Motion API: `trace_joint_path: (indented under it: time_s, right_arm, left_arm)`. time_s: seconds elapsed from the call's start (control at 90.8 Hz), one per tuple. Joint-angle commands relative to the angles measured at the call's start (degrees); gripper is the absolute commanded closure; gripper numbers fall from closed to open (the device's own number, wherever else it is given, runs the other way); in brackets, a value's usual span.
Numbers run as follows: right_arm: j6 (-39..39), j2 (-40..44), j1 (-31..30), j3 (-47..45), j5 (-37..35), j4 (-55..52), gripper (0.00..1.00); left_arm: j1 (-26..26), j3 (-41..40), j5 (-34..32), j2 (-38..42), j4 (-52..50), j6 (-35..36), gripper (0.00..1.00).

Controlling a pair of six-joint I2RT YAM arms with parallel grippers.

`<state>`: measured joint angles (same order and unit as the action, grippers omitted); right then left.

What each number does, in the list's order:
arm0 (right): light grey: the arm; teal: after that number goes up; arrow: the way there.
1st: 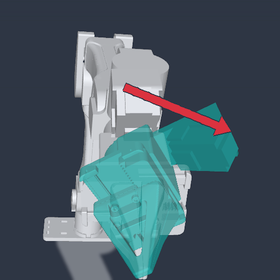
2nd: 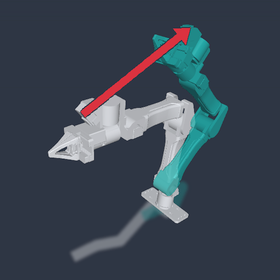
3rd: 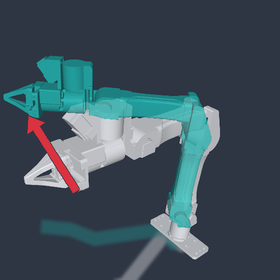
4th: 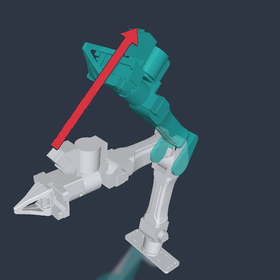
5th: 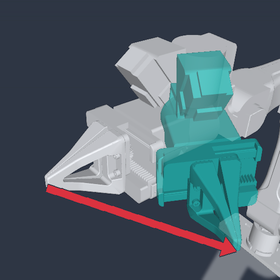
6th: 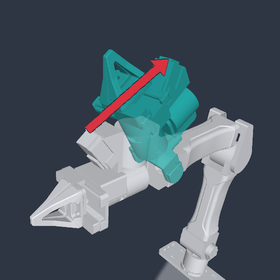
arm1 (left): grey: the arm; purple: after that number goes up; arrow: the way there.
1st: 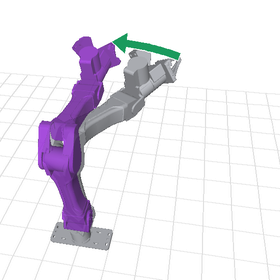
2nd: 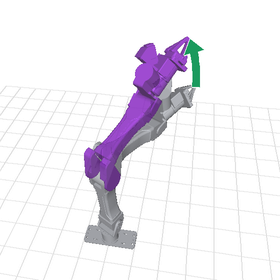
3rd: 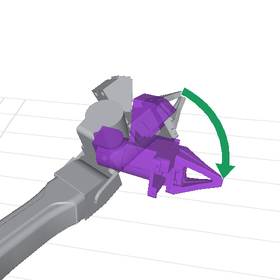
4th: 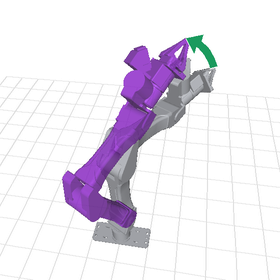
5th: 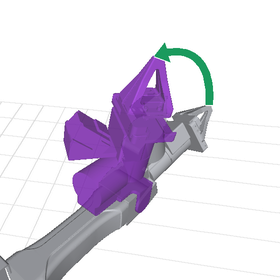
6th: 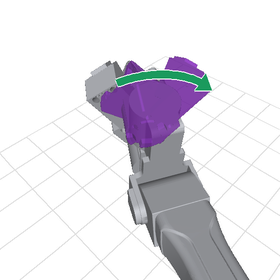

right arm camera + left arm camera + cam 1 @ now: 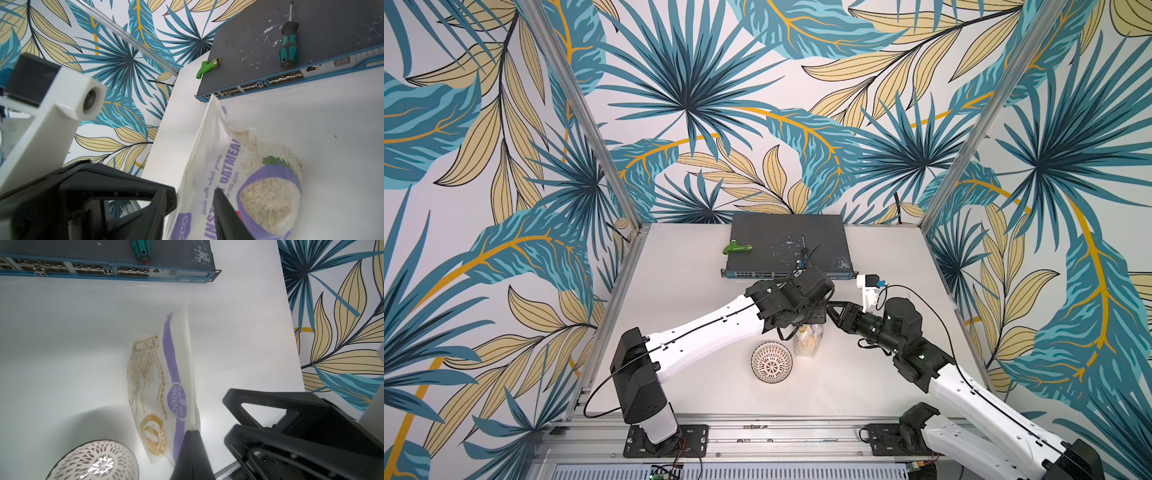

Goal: Pour the oats into the breakfast bowl
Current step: Open the oats bag at the center of the board.

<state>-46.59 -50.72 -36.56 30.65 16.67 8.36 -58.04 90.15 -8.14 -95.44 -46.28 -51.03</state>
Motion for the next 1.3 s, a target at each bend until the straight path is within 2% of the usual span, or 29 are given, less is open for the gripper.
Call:
trace_joint_path:
  time_s: [0.0,0.617,1.168,1.289]
  right_arm:
    - [0.20,-0.47,-0.59,1.11,1.42,1.54,0.60]
    - [-1.05,-3.44,-1.71,1.95,-0.27,3.72,0.69]
    - [-1.66,-5.98,-1.86,1.39,-1.68,6.18,0.83]
    - [-1.51,-6.20,-1.85,1.25,-1.93,6.65,0.84]
  left_arm:
    - [-0.05,-1.42,0.12,1.68,-1.39,-0.56,1.00]
    - [-0.05,-2.52,1.38,1.85,-0.06,-1.09,0.99]
    - [-0.05,-2.83,1.55,1.81,0.35,-1.18,0.99]
    - [-0.06,-2.87,1.57,1.92,0.48,-1.18,0.99]
